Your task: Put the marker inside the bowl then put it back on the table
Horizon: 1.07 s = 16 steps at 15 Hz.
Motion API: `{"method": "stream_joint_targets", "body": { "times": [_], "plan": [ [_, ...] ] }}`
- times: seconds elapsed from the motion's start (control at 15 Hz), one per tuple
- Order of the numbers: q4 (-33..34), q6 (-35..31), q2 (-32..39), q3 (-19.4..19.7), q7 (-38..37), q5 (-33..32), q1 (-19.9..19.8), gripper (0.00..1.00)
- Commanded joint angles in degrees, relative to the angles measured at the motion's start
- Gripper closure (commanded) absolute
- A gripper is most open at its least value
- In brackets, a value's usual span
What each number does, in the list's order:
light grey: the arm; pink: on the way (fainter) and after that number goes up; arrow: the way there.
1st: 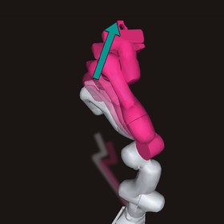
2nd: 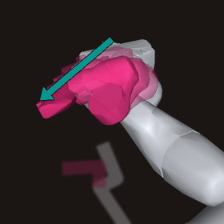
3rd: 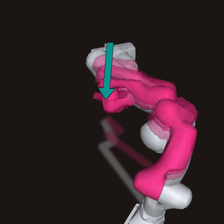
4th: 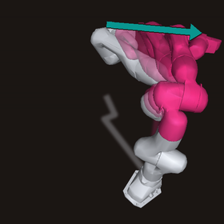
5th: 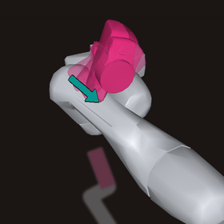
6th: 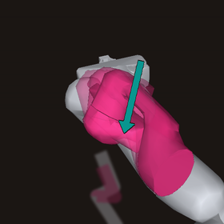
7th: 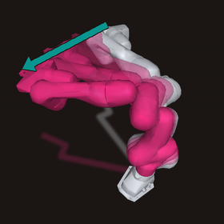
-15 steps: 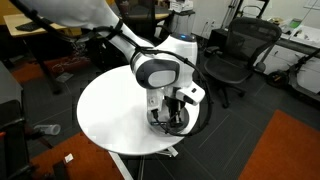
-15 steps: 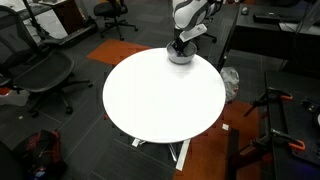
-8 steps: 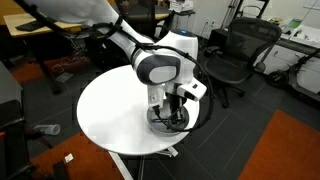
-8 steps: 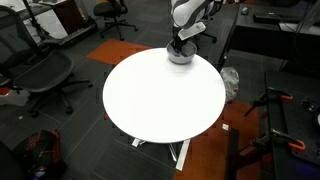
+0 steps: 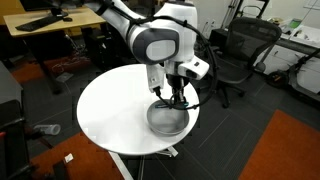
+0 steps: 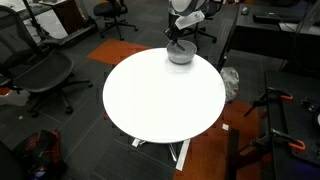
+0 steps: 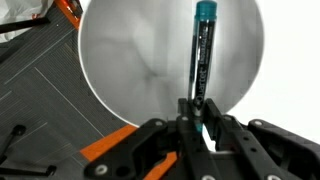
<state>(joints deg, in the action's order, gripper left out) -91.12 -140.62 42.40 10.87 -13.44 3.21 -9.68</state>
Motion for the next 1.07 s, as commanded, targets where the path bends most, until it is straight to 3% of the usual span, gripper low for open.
{"method": "stream_joint_targets", "body": {
  "times": [0.0, 0.6, 1.0],
  "plan": [
    [-7.1, -2.5, -7.0, -0.2, 1.7, -1.4, 1.7, 0.95],
    [-20.8, -10.6, -16.7, -1.1, 1.6, -5.4, 7.6, 0.95],
    [-29.2, -16.9, -19.5, -2.5, 1.5, -6.1, 10.4, 0.95]
  ]
}}
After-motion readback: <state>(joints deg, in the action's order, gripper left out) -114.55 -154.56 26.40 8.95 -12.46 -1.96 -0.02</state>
